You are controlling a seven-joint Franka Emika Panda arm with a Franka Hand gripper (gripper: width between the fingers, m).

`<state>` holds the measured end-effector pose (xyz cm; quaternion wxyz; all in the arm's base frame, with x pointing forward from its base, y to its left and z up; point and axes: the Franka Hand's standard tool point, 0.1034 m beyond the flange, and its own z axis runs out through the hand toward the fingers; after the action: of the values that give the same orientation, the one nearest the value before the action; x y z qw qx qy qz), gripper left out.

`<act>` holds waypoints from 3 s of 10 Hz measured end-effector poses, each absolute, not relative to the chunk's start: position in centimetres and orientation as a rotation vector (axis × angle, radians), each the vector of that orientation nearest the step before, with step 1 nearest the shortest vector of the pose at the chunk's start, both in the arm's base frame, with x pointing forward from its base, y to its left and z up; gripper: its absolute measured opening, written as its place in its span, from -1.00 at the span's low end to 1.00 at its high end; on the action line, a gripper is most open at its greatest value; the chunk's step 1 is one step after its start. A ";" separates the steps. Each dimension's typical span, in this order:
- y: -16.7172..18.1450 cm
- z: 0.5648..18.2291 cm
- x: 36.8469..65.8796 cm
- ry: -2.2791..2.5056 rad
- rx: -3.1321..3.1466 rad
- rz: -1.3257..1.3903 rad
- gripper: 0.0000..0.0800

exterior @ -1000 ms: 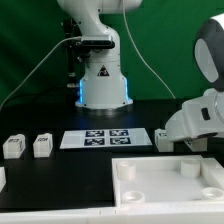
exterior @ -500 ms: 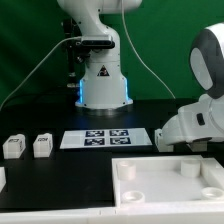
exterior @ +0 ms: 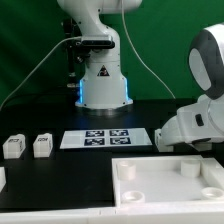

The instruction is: Assemble one leg

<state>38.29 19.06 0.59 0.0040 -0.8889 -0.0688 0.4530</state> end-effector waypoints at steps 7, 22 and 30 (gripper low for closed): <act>19.1 0.7 38.7 -0.214 -2.800 1.382 -0.26; 12.8 14.3 53.2 -0.159 -3.014 -0.358 -0.26; 14.7 17.9 61.4 -0.292 -2.953 -0.588 -0.26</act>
Offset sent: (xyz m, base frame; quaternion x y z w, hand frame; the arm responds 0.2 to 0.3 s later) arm 0.0000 0.0000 0.0000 0.0000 0.0000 0.0000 1.0000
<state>61.42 14.71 17.86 0.0581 -0.9745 -0.0962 -0.1941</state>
